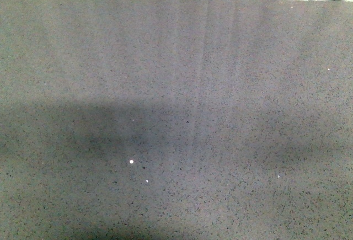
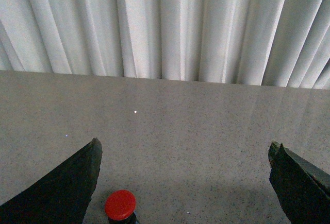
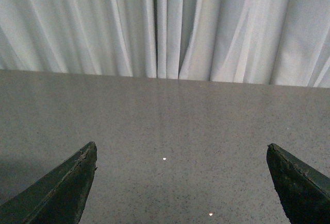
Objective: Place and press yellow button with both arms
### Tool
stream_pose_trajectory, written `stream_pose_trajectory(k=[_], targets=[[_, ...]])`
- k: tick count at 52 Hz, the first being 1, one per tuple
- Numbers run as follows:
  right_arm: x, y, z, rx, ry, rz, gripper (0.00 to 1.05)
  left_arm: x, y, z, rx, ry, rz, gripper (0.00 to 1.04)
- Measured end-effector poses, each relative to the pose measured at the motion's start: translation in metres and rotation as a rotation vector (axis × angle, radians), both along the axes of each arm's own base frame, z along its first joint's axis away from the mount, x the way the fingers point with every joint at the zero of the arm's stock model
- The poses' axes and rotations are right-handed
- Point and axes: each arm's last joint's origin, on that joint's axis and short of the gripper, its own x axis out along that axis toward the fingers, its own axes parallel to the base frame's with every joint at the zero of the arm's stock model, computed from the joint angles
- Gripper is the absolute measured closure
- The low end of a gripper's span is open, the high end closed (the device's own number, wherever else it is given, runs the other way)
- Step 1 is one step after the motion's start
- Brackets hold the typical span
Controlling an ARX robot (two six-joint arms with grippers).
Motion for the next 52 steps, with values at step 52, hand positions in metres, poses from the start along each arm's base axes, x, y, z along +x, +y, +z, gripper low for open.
stream_pose_trajectory(k=[52], targets=[[0.0,0.0,0.0,0.0,0.0,0.001,0.09,0.076,0.045,0.004,-0.139,0.368,-0.011,0.09]])
